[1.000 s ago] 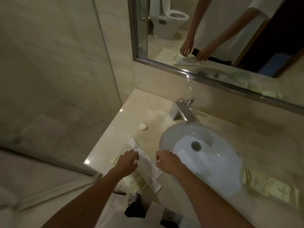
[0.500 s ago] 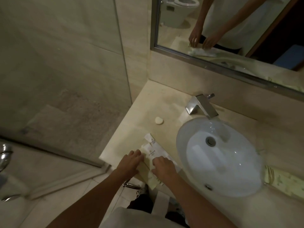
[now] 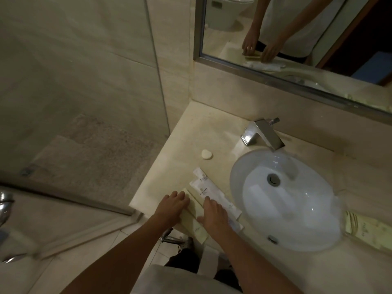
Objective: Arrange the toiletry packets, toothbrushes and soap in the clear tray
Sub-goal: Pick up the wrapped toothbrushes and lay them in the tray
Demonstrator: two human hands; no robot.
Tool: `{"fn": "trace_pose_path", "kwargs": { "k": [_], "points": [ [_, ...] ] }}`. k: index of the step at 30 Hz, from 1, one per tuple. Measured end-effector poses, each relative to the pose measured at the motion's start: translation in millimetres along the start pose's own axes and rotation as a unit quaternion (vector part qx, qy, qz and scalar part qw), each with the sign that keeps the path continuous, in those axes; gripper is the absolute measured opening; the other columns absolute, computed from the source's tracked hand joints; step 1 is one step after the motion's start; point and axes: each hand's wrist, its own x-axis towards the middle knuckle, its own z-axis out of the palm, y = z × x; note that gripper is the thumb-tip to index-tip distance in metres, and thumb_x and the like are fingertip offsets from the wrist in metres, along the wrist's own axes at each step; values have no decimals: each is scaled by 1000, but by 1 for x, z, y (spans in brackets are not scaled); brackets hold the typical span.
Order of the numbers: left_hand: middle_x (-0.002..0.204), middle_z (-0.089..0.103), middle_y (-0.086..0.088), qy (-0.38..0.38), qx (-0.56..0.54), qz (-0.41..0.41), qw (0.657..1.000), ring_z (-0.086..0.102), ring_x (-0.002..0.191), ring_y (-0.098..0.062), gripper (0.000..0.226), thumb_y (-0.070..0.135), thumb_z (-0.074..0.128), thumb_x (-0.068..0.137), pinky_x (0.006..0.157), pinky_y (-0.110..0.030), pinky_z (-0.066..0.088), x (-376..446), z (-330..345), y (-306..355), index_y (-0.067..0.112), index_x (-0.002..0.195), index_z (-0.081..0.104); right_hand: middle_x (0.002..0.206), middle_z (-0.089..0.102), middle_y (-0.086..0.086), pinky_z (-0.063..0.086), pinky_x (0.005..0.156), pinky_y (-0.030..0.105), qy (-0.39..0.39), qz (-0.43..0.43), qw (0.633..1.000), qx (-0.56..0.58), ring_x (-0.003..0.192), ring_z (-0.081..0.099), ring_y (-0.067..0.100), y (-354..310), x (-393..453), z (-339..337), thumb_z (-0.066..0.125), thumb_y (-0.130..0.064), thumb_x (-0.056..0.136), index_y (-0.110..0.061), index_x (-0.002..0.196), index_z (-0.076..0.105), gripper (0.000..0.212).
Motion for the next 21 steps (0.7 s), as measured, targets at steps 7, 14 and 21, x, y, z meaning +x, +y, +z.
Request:
{"fn": "trace_pose_path", "kwargs": {
  "k": [7, 14, 21],
  "points": [
    [122, 59, -3, 1, 1, -7, 1000, 45, 111, -22, 38, 16, 59, 86, 89, -32, 36, 2, -11, 1, 20, 123, 53, 94, 62, 7, 43, 64, 27, -45, 2, 995, 88, 86, 61, 25, 3, 4, -10, 66, -29, 86, -13, 92, 60, 18],
    [104, 64, 2, 15, 10, 55, 998, 46, 103, -22, 19, 19, 57, 89, 80, -32, 35, 11, -43, -4, 24, 104, 67, 69, 57, 3, 39, 60, 25, -44, -26, 980, 190, 68, 55, 18, 41, 7, -61, 67, -27, 85, -15, 77, 64, 14],
    [114, 64, 0, 78, 40, 106, 990, 46, 111, -25, 23, 29, 48, 94, 88, -37, 33, 48, -75, 60, 22, 110, 62, 55, 39, -9, 30, 52, 22, 15, -14, 969, 247, 51, 38, 4, 119, -17, -109, 61, -20, 89, -27, 55, 37, 42]
  ]
}}
